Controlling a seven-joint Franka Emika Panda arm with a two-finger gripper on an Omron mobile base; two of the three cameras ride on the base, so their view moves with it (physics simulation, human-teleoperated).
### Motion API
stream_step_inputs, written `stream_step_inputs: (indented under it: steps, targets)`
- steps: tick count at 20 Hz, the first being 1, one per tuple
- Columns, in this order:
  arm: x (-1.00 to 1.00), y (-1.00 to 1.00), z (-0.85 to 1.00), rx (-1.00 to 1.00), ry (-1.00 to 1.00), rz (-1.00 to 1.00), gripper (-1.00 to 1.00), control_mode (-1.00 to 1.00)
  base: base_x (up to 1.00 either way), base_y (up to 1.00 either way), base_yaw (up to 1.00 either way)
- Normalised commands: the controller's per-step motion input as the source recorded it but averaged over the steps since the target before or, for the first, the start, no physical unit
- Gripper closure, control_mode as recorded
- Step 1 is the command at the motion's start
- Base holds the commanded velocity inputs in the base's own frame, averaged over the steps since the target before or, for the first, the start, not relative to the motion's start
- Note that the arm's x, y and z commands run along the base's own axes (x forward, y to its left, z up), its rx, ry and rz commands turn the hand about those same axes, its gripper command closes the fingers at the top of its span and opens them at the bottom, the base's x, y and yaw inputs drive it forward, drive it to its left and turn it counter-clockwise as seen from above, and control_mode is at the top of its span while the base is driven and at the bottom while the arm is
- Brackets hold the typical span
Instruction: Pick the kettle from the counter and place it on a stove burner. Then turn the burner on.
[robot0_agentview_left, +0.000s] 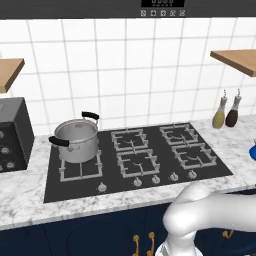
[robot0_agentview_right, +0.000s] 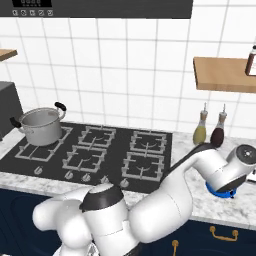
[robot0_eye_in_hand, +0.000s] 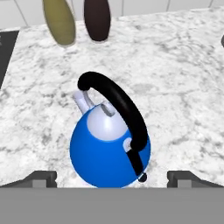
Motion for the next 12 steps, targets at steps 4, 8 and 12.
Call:
stream_step_inputs:
  steps: [4, 8, 12]
  targets:
    - [0.04, -0.18, -0.17, 0.00, 0.00, 0.13, -1.00, -1.00, 0.00, 0.00, 0.00]
    - [0.02, -0.05, -0.09, 0.00, 0.00, 0.13, -1.00, -1.00, 0.00, 0.00, 0.00]
    - [0.20, 0.00, -0.09, 0.00, 0.00, 0.11, -1.00, -1.00, 0.00, 0.00, 0.00]
